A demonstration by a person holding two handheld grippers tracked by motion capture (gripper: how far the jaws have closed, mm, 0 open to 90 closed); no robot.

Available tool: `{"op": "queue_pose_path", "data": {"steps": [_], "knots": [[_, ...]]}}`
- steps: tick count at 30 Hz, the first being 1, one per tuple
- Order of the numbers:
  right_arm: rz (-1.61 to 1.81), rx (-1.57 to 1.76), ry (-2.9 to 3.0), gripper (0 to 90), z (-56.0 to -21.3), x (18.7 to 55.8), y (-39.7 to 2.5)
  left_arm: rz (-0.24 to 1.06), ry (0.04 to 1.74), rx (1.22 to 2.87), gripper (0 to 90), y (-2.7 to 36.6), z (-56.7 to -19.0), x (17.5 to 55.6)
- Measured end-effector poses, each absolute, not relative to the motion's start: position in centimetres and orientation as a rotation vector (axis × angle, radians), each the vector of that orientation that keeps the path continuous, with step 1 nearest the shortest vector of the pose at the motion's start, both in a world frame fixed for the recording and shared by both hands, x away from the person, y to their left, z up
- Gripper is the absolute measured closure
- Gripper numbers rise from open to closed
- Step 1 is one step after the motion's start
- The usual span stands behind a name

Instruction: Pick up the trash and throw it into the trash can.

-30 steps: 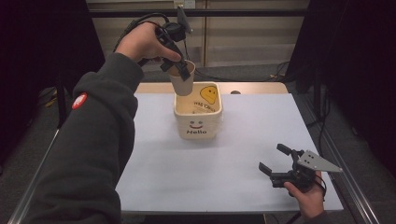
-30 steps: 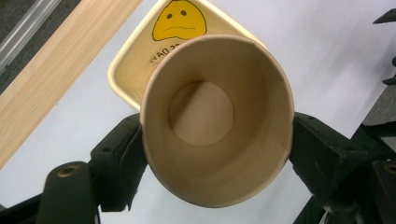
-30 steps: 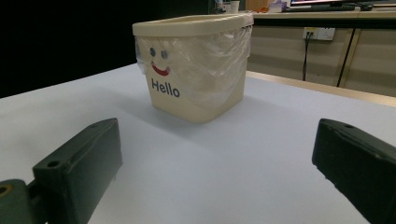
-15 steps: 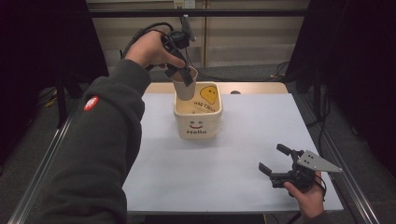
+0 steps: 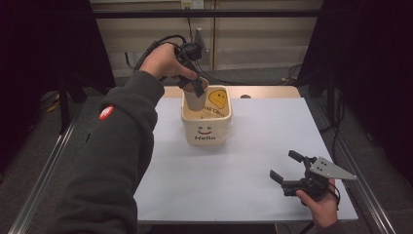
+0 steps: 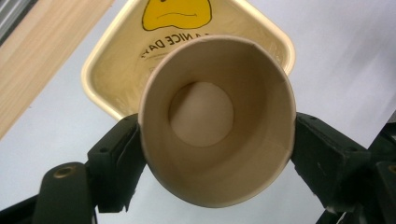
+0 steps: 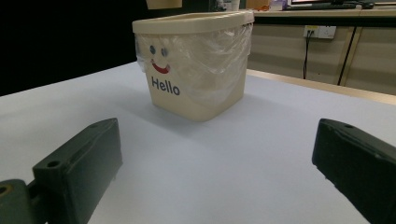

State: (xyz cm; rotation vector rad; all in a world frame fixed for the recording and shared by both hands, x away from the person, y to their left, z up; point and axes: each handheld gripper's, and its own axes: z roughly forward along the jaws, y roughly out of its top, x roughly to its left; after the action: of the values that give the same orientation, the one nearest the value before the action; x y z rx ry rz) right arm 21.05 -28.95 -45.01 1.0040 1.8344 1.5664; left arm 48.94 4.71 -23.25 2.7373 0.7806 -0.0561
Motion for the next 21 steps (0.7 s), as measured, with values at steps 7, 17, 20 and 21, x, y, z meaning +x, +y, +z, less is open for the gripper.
{"op": "queue_pose_path", "data": {"steps": [7, 17, 20, 21], "knots": [[1.569, 1.002, 1.835, 1.1, -45.0, 21.0, -29.0, -0.068, 0.778, 2.748, 21.2, 4.6, -23.8, 49.1], [1.574, 0.997, 1.835, 1.0, -45.0, 21.0, -28.9, -0.012, 0.749, 2.713, 16.3, 4.7, -23.1, 49.1], [1.573, 1.001, 1.834, 1.0, -45.0, 21.0, -28.9, 0.008, 0.737, 2.704, 15.0, 4.9, -22.7, 49.1], [1.574, 0.998, 1.834, 1.0, -45.0, 21.0, -28.9, 0.012, 0.749, 2.695, 14.6, 5.0, -22.7, 49.1]]}}
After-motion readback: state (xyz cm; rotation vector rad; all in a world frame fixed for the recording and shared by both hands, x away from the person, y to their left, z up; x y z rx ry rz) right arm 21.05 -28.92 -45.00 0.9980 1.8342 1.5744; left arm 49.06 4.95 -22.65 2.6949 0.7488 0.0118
